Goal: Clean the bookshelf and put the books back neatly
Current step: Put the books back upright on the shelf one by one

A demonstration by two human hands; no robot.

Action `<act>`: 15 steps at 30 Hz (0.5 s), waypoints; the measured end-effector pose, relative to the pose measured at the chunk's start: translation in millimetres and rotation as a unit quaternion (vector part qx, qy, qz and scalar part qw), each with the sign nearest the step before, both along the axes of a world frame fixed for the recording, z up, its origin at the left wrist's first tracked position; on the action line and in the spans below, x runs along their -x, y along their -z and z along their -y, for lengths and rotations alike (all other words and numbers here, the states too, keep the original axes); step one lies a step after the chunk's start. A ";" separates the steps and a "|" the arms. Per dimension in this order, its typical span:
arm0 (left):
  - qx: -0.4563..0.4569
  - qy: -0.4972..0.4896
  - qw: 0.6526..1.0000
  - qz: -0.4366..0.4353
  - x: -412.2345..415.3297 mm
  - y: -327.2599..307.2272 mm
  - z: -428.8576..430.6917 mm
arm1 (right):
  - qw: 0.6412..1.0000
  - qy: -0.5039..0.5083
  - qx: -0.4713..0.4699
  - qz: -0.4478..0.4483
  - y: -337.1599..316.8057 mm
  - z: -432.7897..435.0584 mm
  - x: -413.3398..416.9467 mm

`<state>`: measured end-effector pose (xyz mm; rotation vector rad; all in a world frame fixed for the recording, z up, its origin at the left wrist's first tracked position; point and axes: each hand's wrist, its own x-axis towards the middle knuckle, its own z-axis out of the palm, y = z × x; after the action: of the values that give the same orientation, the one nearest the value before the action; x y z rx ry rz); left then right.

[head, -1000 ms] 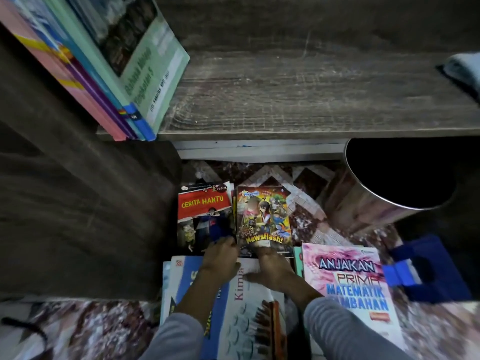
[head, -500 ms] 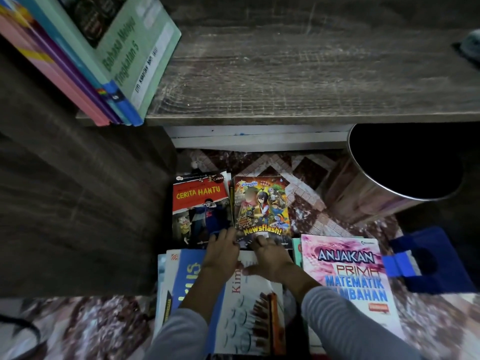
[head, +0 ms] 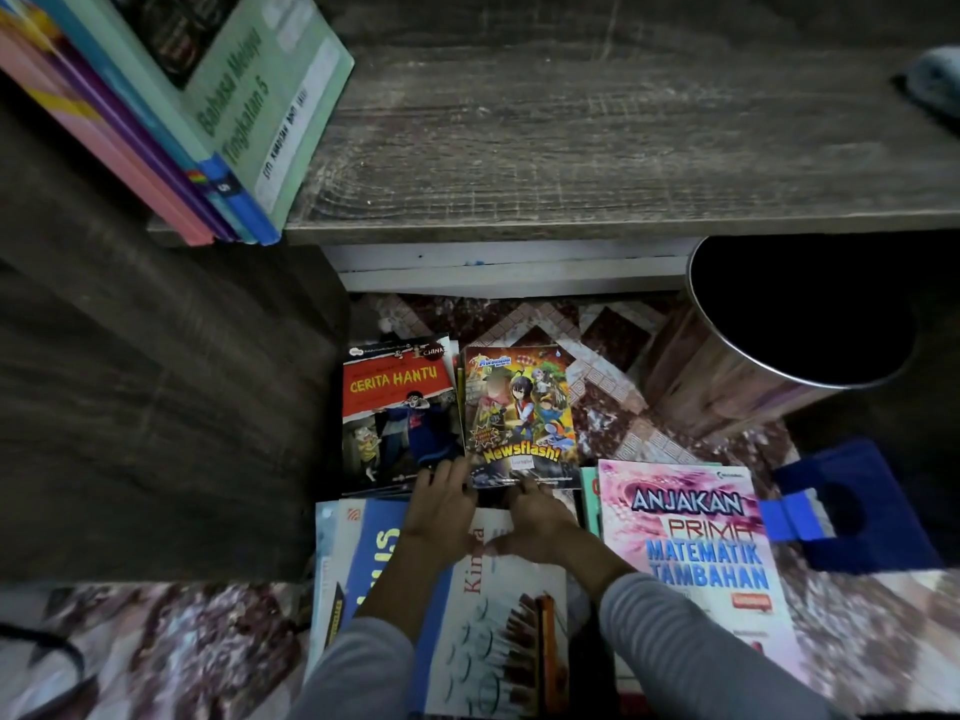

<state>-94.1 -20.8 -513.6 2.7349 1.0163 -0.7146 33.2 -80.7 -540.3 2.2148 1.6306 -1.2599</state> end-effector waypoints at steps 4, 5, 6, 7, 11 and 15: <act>0.008 0.000 1.000 0.008 2.7 1.1 4.7 | 1.000 -0.010 0.027 -0.011 -0.9 -9.4 -0.8; 0.012 -0.003 1.000 0.010 4.0 0.5 5.0 | 0.999 -0.010 0.031 -0.017 -1.4 -10.3 -1.1; 0.017 -0.005 1.000 0.009 5.2 0.0 5.1 | 0.999 -0.010 0.033 -0.021 -1.8 -10.7 -0.9; 0.022 -0.006 1.000 0.007 6.0 -0.3 4.9 | 0.999 -0.009 0.033 -0.025 -2.4 -10.4 -1.3; 0.072 -0.020 0.997 -0.010 6.8 2.2 3.0 | 0.999 -0.010 0.029 -0.034 -4.0 -8.4 -4.5; 0.100 -0.032 0.994 -0.002 7.2 6.1 3.6 | 0.998 -0.003 0.019 -0.051 -7.5 -5.8 -6.1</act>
<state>-101.3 -24.3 -519.7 2.5204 0.9718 -0.7656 39.2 -74.9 -532.8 2.1548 1.6312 -1.4134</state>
